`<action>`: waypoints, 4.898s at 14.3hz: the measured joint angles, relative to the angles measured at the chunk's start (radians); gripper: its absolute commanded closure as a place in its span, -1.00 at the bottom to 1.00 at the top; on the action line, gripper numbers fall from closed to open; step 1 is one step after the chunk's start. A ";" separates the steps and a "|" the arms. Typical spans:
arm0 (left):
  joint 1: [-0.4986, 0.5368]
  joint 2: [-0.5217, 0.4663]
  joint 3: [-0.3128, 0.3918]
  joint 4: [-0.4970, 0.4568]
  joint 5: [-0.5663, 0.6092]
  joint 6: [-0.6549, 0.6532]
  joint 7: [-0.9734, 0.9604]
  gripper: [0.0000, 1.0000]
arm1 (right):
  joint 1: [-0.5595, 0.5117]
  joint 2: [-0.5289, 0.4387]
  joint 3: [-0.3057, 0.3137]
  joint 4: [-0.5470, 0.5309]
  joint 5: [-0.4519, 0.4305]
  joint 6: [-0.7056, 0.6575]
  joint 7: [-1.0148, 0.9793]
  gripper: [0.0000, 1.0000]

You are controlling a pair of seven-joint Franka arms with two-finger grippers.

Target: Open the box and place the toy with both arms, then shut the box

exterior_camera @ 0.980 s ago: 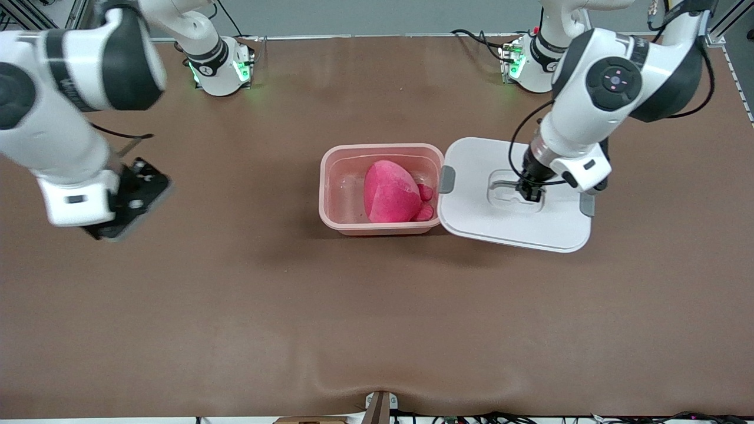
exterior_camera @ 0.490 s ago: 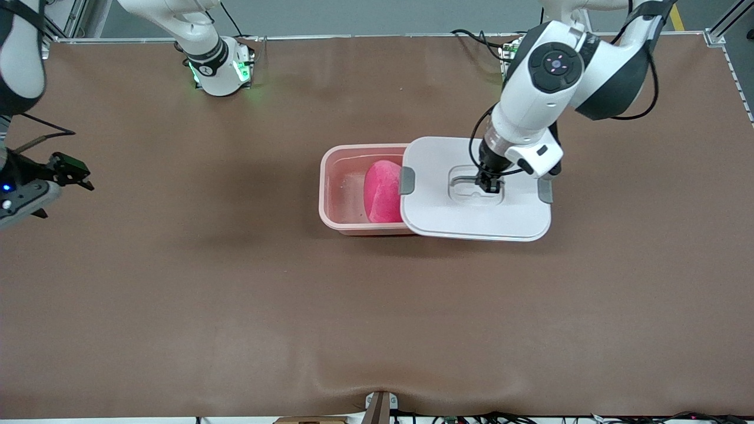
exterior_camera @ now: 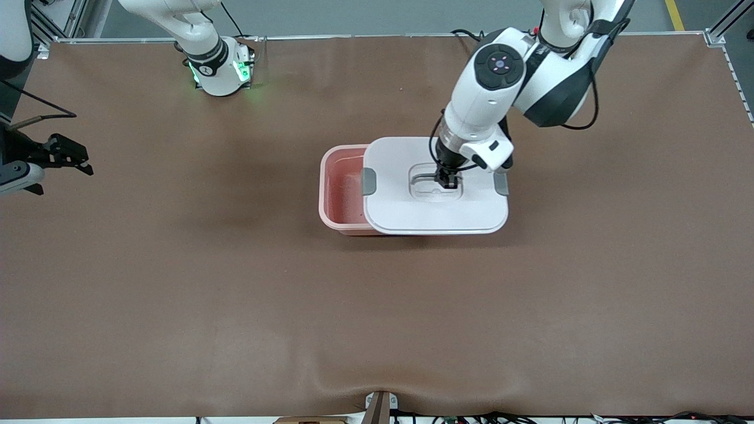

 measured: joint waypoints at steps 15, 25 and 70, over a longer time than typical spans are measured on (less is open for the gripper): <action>-0.209 0.231 0.000 0.139 0.225 0.062 -0.326 1.00 | 0.006 -0.028 0.023 0.124 0.006 -0.120 0.425 -1.00; -0.234 0.257 0.000 0.139 0.252 0.063 -0.351 1.00 | -0.005 -0.007 0.044 0.127 0.009 -0.133 0.435 -1.00; 0.152 0.066 0.009 0.246 0.222 -0.247 0.547 -1.00 | -0.044 -0.007 0.095 0.151 0.020 -0.157 0.439 -1.00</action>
